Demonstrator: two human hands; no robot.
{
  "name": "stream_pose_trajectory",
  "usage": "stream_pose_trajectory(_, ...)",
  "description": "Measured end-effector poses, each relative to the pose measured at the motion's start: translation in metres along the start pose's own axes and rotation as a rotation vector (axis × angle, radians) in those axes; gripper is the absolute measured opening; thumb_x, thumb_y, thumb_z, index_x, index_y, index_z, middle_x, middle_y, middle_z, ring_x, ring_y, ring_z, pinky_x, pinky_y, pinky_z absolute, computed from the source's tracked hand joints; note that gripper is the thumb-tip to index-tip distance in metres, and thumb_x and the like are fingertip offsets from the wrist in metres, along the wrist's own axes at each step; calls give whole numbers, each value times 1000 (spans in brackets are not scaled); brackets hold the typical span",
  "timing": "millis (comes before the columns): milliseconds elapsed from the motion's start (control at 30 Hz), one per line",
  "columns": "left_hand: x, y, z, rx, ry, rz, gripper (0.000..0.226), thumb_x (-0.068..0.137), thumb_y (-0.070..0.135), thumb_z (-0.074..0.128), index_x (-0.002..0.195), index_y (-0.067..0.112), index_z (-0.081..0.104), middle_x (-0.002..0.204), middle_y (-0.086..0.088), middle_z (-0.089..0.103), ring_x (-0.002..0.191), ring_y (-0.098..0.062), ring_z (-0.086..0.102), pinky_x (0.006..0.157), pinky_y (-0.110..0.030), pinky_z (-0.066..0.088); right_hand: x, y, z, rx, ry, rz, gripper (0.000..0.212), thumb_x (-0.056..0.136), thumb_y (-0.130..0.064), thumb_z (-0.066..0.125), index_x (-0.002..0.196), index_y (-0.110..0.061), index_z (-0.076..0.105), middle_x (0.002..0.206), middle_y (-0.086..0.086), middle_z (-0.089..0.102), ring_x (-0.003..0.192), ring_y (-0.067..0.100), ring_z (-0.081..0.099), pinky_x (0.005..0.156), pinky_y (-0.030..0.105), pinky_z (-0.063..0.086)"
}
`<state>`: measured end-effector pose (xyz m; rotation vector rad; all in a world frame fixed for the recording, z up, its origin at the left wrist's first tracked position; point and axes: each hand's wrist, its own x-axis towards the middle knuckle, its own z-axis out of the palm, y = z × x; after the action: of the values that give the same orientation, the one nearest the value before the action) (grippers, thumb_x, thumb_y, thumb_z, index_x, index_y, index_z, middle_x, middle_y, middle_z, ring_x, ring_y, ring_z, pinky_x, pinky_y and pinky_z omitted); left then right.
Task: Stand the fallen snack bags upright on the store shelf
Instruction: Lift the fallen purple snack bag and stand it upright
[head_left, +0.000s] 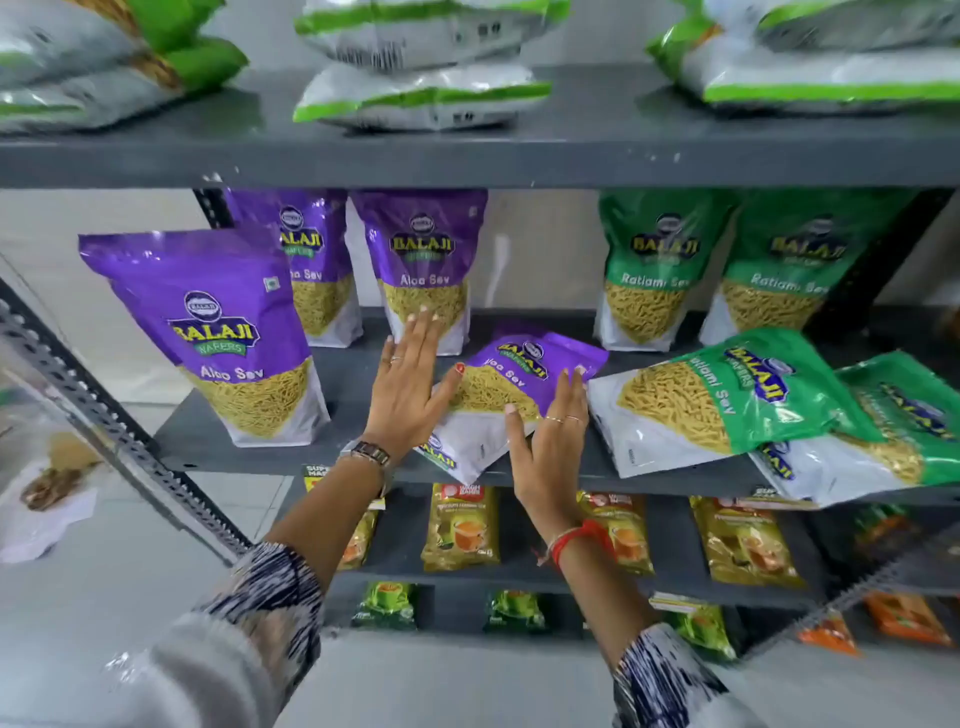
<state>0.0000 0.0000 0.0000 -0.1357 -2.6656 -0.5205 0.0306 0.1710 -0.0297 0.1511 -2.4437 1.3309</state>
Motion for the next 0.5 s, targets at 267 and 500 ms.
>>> stream_pose_trajectory(267, 54, -30, 20, -776, -190, -813, 22, 89, 12, 51, 70, 7, 60, 61, -7, 67, 61, -16, 60, 56, -21, 45, 26, 13, 39, 481, 79, 733, 25, 92, -28, 54, 100, -4, 55, 101, 11, 57, 102, 30, 56, 81, 32, 39)
stream_pose_trajectory(500, 70, -28, 32, -1032, -381, -822, 23, 87, 4, 56, 108, -3, 60, 105, -18, 63, 98, -27, 59, 98, -39, 46, 40, 26, 48, 665, 220, 965, 15, 87, -4, 51, 73, -6, 55, 93, 14, 59, 86, 24, 56, 75, 41, 46)
